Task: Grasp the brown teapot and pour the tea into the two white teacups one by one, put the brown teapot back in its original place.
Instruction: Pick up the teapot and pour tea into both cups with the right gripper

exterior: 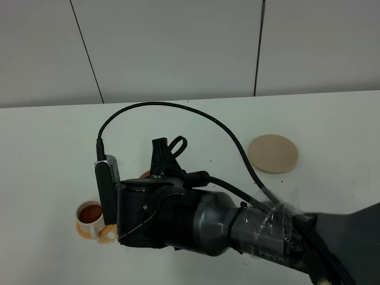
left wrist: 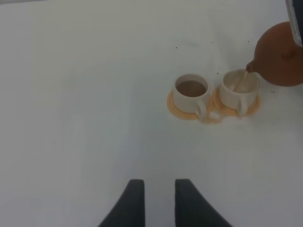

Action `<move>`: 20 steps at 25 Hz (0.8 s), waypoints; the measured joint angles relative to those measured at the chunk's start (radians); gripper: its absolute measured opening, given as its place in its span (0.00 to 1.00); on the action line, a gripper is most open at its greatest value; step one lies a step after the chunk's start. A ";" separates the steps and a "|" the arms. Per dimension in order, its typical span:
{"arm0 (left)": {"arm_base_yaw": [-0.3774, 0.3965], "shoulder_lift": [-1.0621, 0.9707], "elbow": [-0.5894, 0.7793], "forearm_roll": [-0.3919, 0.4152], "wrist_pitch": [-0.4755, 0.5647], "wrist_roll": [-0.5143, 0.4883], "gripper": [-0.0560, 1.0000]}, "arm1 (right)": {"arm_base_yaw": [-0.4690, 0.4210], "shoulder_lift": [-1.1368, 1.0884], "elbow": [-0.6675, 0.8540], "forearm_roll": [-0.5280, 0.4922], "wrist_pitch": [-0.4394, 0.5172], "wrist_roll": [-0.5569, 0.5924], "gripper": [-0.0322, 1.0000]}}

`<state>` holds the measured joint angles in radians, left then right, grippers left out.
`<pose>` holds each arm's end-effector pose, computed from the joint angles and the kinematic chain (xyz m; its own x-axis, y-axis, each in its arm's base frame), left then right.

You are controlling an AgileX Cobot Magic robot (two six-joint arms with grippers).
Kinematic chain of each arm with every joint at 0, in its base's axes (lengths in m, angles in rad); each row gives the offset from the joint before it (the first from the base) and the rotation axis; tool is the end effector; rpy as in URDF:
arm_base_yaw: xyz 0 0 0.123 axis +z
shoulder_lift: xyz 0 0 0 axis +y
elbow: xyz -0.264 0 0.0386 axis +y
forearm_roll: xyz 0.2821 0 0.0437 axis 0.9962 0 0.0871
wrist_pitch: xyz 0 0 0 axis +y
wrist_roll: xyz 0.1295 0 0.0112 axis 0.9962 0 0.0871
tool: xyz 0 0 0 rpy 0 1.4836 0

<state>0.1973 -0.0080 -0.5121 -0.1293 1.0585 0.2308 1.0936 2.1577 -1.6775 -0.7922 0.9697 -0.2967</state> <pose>0.0766 0.0004 0.2816 -0.4344 0.0818 -0.8970 -0.0235 0.9945 0.1020 0.2918 0.3981 0.1322 0.1596 -0.9767 0.1434 -0.7345 -0.2145 -0.6438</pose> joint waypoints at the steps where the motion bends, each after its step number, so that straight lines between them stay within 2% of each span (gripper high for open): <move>1: 0.000 0.000 0.000 0.000 0.000 0.000 0.27 | 0.000 0.000 0.000 -0.002 0.001 -0.001 0.12; 20: 0.000 0.000 0.000 0.000 0.000 0.000 0.27 | -0.021 0.000 0.000 -0.010 0.029 -0.016 0.12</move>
<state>0.1973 -0.0080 -0.5121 -0.1293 1.0585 0.2308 1.0722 2.1577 -1.6775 -0.8021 0.9987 -0.3128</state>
